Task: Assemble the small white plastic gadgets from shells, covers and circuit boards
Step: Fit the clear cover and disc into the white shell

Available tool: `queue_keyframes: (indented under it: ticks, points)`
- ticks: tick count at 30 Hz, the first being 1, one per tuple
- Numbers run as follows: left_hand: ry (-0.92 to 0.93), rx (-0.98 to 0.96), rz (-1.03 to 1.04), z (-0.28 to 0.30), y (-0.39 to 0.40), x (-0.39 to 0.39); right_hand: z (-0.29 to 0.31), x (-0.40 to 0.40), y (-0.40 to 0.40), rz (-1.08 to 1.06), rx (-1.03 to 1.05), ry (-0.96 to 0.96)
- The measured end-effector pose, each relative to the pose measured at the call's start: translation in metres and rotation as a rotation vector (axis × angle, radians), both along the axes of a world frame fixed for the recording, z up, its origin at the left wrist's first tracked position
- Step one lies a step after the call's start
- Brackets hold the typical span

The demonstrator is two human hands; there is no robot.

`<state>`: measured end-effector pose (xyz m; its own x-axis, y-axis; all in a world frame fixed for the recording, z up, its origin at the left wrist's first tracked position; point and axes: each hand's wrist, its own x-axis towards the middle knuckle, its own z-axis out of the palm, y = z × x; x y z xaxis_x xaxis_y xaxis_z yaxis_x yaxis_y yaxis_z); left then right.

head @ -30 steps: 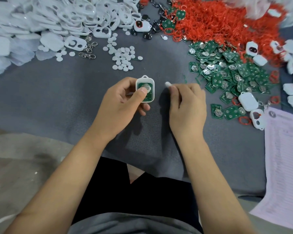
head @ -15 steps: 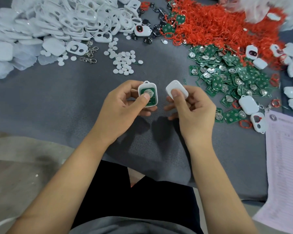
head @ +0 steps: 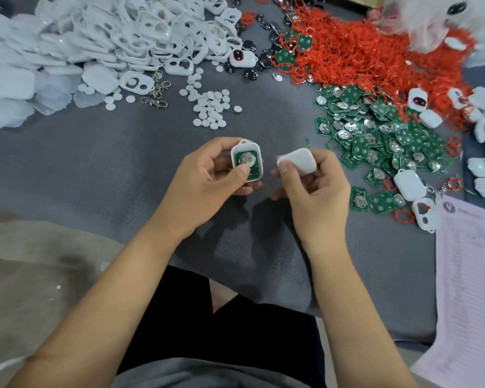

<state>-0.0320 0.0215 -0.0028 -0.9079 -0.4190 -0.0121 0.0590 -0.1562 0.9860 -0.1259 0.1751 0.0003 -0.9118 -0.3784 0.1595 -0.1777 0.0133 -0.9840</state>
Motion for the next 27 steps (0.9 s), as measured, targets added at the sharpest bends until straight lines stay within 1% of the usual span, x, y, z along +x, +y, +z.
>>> queue_keyframes:
  ticks: [2, 4, 7, 8, 10, 12, 13, 15, 19, 22, 27]
  points:
    - [-0.002, 0.004, 0.004, 0.002, 0.001, 0.0, 0.0, -0.001, 0.0, -0.022, -0.049, -0.018]
    - [-0.011, 0.018, 0.027, 0.004, 0.002, 0.0, -0.003, 0.0, -0.001, -0.057, -0.015, 0.009]
    - [-0.031, 0.038, 0.051, 0.006, 0.003, -0.001, -0.01, 0.001, -0.001, -0.151, 0.253, 0.203]
    - [-0.035, 0.042, 0.055, 0.006, 0.003, -0.001, -0.01, 0.003, -0.002, -0.149, 0.34, 0.24]
    - [-0.045, 0.032, 0.063, 0.006, 0.003, -0.001, -0.008, 0.007, -0.006, -0.08, 0.518, 0.277]
    - [-0.057, 0.0, 0.065, 0.005, 0.003, -0.001, -0.004, 0.011, -0.01, -0.021, 0.7, 0.399]
    - [-0.059, -0.013, 0.062, 0.005, 0.003, -0.002, -0.004, 0.013, -0.011, -0.015, 0.747, 0.465]
    - [-0.054, -0.019, 0.052, 0.004, 0.002, -0.002, -0.005, 0.014, -0.01, -0.043, 0.763, 0.511]
    - [-0.048, 0.017, 0.058, 0.003, 0.002, -0.002, -0.009, 0.012, -0.005, -0.168, 0.766, 0.448]
    - [-0.068, 0.074, 0.075, 0.005, 0.002, -0.002, -0.01, 0.014, 0.0, -0.183, 0.829, 0.451]
    - [-0.083, 0.131, 0.093, 0.008, 0.003, -0.003, -0.013, 0.015, 0.005, -0.221, 0.784, 0.477]
